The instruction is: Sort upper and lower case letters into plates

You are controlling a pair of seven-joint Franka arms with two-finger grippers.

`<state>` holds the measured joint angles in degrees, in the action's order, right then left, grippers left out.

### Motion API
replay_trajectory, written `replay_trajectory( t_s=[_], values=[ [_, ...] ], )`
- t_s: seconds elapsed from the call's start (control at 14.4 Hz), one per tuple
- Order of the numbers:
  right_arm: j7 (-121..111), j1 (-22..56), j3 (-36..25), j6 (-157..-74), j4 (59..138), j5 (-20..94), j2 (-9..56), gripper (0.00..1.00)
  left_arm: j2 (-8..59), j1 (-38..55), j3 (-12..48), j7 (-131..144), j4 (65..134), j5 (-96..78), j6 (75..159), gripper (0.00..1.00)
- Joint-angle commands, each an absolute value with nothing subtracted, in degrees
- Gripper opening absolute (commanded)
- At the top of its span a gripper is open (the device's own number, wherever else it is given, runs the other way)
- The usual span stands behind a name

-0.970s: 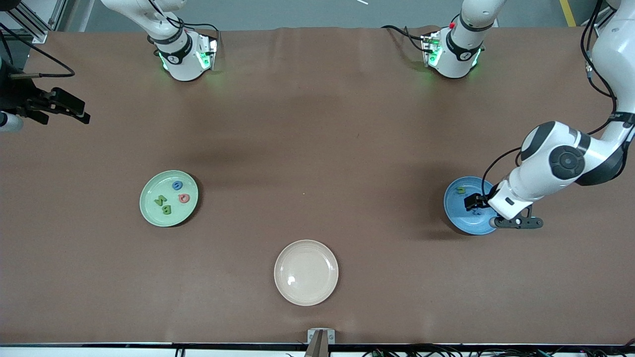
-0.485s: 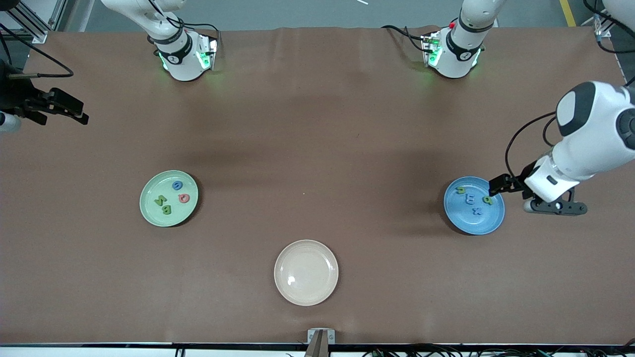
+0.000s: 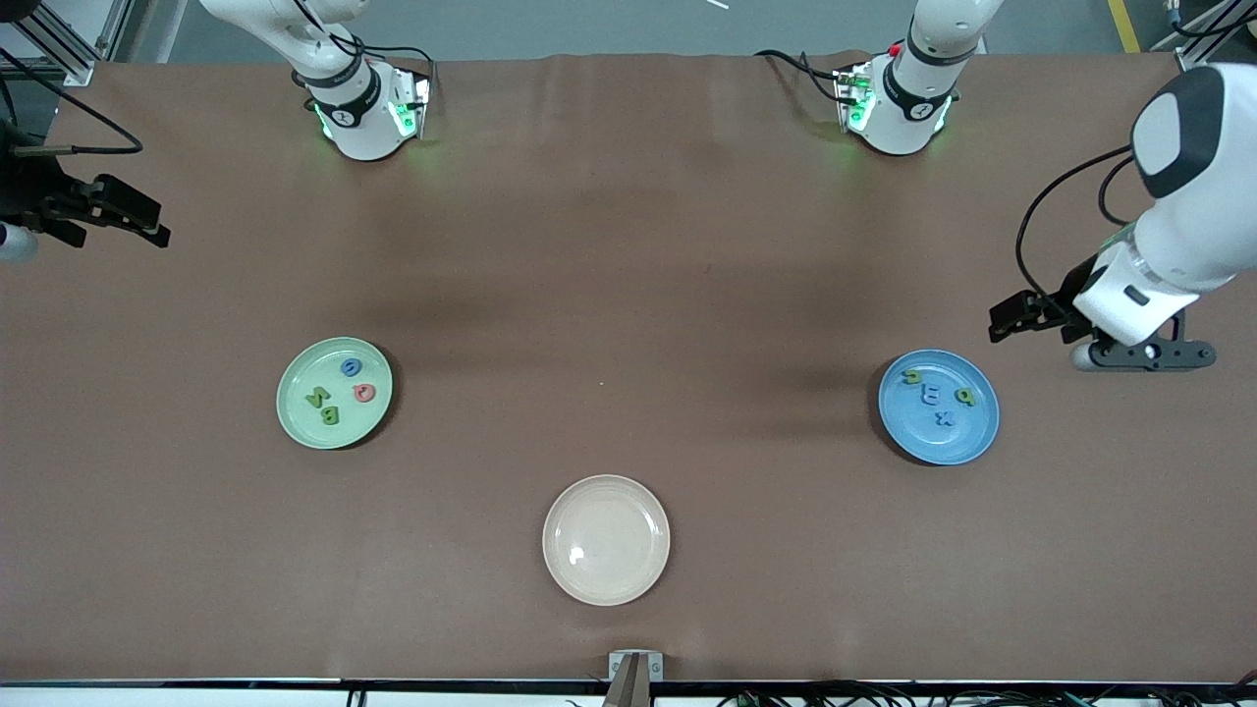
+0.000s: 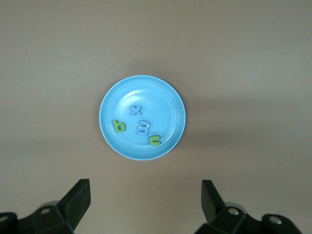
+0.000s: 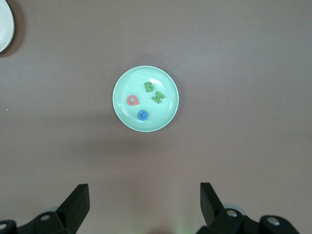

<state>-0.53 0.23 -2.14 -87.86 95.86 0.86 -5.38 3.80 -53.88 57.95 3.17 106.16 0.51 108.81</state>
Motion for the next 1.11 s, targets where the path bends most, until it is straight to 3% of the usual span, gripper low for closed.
replay_trajectory(
  t_s=[0.0,0.42,1.04],
  values=[
    [-0.53,0.35,-2.02,-88.59,97.91,0.09,-7.21,1.0,0.26,-54.05,54.85,-1.31,103.29,-4.9,104.34,1.0],
    [-0.35,0.44,-2.02,-88.07,98.0,0.7,-7.21,1.0,0.44,-53.97,54.67,0.43,95.63,-4.22,99.32,1.0],
    [-2.36,0.27,-2.02,-88.24,98.0,1.14,-7.21,1.0,1.32,-53.44,55.72,5.8,93.34,-2.55,98.79,1.0]
  ],
)
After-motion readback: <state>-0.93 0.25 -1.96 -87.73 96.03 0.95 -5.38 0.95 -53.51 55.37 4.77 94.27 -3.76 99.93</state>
